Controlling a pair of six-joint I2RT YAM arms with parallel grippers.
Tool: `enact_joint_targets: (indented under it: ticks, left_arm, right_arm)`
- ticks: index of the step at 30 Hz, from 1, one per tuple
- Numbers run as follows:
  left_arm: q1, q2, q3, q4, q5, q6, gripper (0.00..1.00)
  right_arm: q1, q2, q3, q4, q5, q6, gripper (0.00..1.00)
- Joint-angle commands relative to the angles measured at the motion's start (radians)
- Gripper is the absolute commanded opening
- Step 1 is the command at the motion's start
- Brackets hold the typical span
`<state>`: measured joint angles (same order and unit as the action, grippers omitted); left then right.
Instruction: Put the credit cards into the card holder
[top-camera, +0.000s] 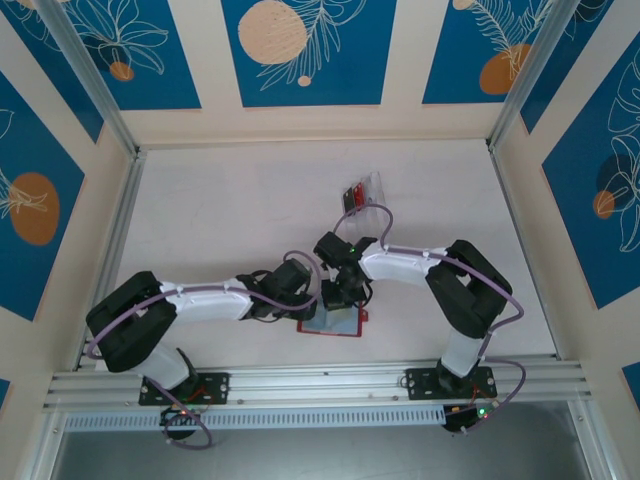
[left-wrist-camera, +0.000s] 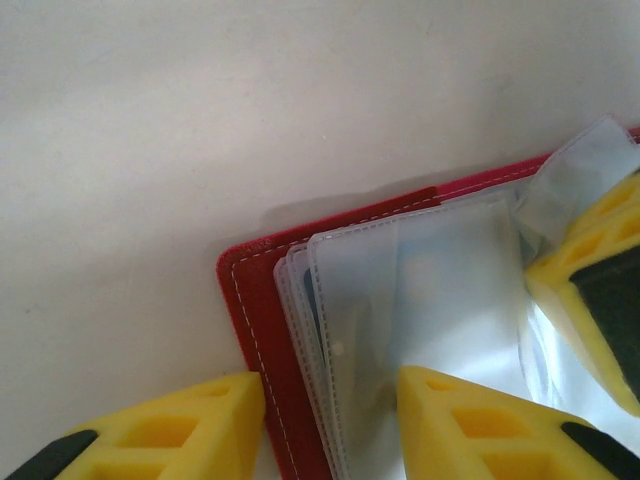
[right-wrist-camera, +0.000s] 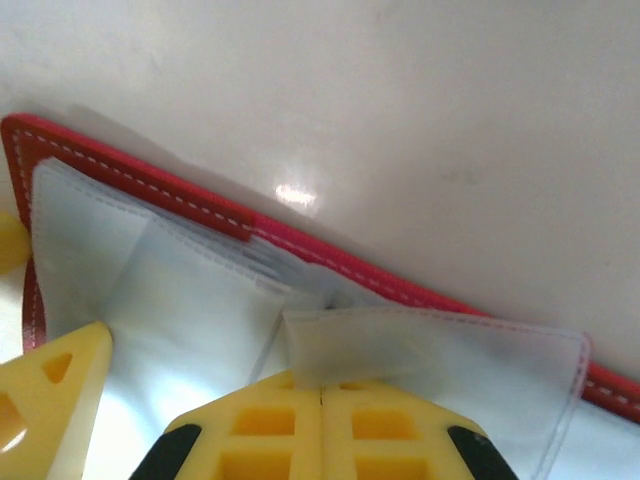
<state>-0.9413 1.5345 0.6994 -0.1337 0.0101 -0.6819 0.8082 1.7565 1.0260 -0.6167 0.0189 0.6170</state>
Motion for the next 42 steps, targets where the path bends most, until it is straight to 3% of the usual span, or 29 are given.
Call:
enact_joint_targets:
  ticks: [1,6,10,17,22,27,33,39,42]
  left_arm:
    - [-0.011,0.024,-0.006,0.017,-0.018,-0.006,0.39]
    - [-0.013,0.025,-0.019,0.046,0.000,-0.015,0.39]
    - [-0.019,0.022,-0.029,0.068,0.008,-0.015,0.39]
    - [-0.020,0.031,-0.033,0.080,0.009,-0.018,0.39]
    - [-0.022,0.037,-0.034,0.091,0.010,-0.022,0.38]
    - [-0.021,0.039,-0.038,0.095,0.005,-0.025,0.36]
    - [-0.022,0.050,-0.041,0.111,0.010,-0.037,0.35]
    - [-0.026,0.055,-0.044,0.130,0.011,-0.048,0.34]
    - [-0.028,0.059,-0.047,0.136,0.014,-0.053,0.34]
  right_arm:
    - [-0.035,0.054,0.005,0.124,0.090,-0.065,0.01]
    - [-0.037,-0.028,0.019,0.113,0.050,-0.072,0.06]
    - [-0.049,-0.111,0.057,0.069,0.059,-0.075,0.21]
    - [-0.148,-0.154,0.217,-0.014,0.142,-0.112,0.24]
    - [-0.254,-0.044,0.435,-0.122,0.285,-0.145,0.33]
    - [-0.314,0.124,0.640,-0.209,0.427,-0.201,0.36]
    - [-0.395,0.309,0.878,-0.278,0.428,-0.240,0.38]
    - [-0.428,0.421,1.013,-0.294,0.376,-0.279,0.38]
    - [-0.431,0.449,1.057,-0.317,0.422,-0.279,0.34]
